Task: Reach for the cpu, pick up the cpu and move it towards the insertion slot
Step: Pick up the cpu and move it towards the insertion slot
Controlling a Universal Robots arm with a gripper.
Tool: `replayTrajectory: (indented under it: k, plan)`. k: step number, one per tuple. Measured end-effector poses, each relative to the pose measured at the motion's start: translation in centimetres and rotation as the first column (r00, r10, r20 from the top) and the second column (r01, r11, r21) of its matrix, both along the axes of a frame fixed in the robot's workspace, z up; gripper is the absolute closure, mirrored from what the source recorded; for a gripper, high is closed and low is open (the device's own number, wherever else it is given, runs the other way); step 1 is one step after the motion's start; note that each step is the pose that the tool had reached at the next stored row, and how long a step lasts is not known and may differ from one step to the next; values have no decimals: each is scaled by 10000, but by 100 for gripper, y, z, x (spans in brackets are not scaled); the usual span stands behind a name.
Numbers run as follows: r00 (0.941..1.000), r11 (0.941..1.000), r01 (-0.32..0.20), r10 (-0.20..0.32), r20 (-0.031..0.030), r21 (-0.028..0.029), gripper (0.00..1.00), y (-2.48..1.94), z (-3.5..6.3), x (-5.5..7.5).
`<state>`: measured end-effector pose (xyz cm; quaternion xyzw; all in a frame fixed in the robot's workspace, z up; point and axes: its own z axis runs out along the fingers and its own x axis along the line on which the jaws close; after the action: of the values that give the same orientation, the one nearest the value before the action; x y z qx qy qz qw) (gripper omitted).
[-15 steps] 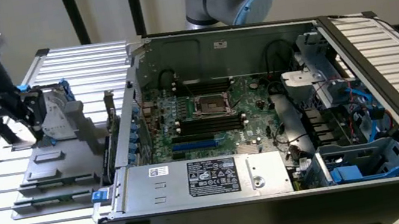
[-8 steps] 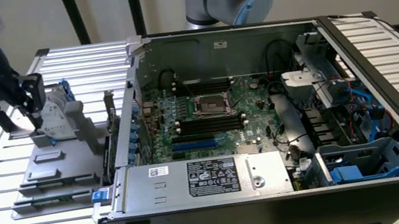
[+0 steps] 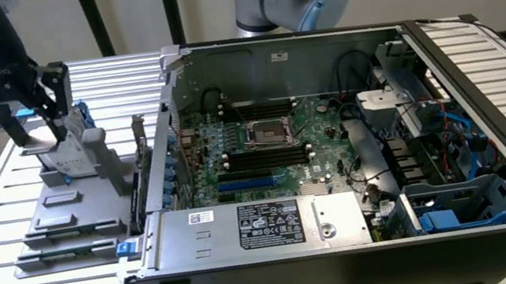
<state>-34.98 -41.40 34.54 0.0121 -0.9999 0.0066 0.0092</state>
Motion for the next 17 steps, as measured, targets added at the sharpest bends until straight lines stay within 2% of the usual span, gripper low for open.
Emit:
replayTrajectory:
  k: [4, 7, 17]
  plan:
    - [10000, 10000, -12, 12, -38, 20, 46, 0, 169, 184]
    - [10000, 10000, -21, 21, -65, 25, 46, 0, 250, 319]
    - [10000, 9999, -43, 43, -77, 93, 46, 0, 330, 775]
